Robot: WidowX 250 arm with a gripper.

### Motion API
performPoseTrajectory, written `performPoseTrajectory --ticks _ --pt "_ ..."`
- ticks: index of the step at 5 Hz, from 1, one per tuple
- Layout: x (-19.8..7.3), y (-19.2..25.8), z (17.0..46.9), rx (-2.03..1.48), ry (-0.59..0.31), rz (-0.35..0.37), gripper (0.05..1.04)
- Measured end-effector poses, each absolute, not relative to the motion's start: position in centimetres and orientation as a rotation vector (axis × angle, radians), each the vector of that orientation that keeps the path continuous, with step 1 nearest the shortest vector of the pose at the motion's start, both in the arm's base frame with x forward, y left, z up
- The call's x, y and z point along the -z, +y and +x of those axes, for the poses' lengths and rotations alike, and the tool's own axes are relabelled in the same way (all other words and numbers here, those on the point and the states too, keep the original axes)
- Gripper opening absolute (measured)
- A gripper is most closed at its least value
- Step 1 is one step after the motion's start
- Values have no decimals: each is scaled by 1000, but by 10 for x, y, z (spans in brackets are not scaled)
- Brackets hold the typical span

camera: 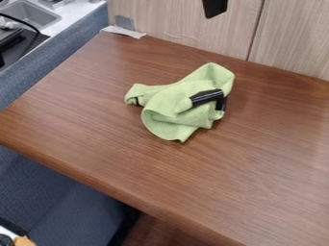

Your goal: Move the cloth from right to left

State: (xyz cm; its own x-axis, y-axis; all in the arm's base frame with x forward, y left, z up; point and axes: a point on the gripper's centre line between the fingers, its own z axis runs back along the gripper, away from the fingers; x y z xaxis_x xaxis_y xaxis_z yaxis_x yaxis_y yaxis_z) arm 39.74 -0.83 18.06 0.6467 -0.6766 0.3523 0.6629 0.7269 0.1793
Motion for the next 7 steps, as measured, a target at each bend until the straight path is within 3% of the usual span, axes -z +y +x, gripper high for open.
performPoseTrajectory --ticks 4,5,6,7 --pt "-104 -13 368 761 -327 -96 1001" --pt "-80 -8 357 743 -307 -66 1001" --pt "-76 1 358 720 -296 -9 1001" --pt "-56 -13 358 739 -249 -30 1001"
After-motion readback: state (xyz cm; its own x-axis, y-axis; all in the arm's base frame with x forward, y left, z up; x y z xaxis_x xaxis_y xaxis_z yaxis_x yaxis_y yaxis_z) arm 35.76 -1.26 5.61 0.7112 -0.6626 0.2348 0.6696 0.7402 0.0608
